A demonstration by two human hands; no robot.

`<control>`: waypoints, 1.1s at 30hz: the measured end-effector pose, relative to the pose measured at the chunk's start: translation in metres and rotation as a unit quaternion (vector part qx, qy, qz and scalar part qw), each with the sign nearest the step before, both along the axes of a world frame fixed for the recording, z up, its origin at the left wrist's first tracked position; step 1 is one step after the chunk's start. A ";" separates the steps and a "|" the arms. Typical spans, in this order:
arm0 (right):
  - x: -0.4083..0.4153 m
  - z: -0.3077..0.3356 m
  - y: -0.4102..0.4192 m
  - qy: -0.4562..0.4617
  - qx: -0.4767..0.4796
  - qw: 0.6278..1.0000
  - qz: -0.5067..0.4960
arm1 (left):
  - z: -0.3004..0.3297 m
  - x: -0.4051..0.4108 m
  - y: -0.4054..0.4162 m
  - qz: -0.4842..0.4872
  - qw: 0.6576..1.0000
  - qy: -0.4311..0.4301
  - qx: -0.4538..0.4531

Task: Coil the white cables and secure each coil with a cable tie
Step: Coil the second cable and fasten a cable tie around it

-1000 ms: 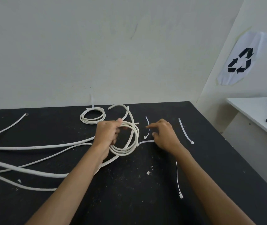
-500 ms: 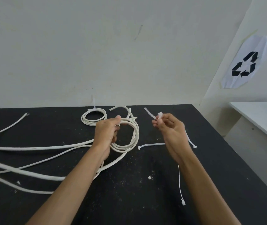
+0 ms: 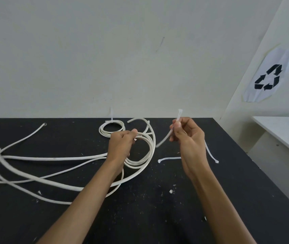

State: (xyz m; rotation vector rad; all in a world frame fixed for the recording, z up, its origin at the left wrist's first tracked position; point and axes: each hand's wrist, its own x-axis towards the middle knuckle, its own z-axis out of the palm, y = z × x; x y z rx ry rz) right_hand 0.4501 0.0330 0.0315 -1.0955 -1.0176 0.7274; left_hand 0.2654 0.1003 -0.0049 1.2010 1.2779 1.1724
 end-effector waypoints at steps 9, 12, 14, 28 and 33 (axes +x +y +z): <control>-0.028 0.011 -0.007 -0.040 0.004 0.998 0.045 | 0.005 -0.017 -0.006 -0.015 1.000 -0.008 -0.002; -0.033 0.013 -0.008 -0.046 -0.006 0.997 0.057 | 0.006 -0.022 -0.009 -0.026 1.000 -0.009 0.000; -0.035 0.015 -0.008 -0.054 -0.013 0.996 0.064 | 0.008 -0.024 -0.010 -0.033 0.999 -0.010 0.002; -0.042 0.022 -0.002 -0.055 -0.050 0.995 0.074 | 0.015 -0.038 -0.020 -0.105 0.994 0.007 0.016; -0.036 0.031 0.006 -0.039 -0.053 0.996 0.059 | 0.015 -0.041 -0.021 -0.107 0.994 0.002 0.013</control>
